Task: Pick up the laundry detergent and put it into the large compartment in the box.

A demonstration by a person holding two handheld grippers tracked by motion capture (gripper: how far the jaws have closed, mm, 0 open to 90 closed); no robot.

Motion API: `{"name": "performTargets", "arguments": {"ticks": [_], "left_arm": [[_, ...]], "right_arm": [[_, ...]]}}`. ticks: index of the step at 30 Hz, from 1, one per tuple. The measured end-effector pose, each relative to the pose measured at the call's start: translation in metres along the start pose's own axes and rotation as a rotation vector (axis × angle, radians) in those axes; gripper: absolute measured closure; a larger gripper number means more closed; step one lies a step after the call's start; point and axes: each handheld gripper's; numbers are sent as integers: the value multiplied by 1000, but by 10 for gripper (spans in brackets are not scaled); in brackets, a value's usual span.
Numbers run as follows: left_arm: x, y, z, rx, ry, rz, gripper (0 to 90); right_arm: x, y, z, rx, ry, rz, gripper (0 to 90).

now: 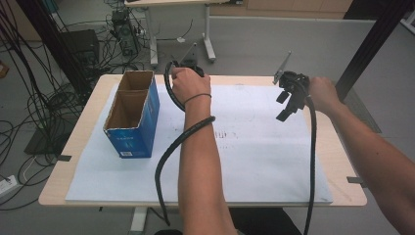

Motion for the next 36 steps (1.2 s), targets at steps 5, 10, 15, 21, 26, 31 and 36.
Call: {"name": "performTargets", "arguments": {"ticks": [5, 10, 15, 21, 26, 31, 36], "left_arm": [[-2, -27, 6, 15, 41, 6, 377], [-5, -61, 16, 28, 92, 33, 377], [-13, -86, 26, 23, 133, 36, 377], [-26, -116, 42, 17, 196, 21, 377], [-28, -136, 53, 19, 223, 27, 377], [-31, -158, 66, 9, 247, 22, 377], [-31, -173, 73, 6, 264, 32, 378]], "right_arm": [[8, -9, -2, -13, 3, 17, 38], [17, -14, -5, -13, 8, 32, 38], [22, -16, -7, -4, 8, 39, 39], [26, -19, -9, -7, 4, 46, 38], [30, -20, -12, -5, 1, 48, 39], [33, -20, -16, 0, -4, 49, 40], [36, -21, -20, 3, -4, 55, 39]]}}
Point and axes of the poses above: each handheld gripper's, and its own axes: y roughly forward along the jaws, z roughly out of its underside, x roughly to its left, and after that the axes turned 11 degrees about z, right-handed
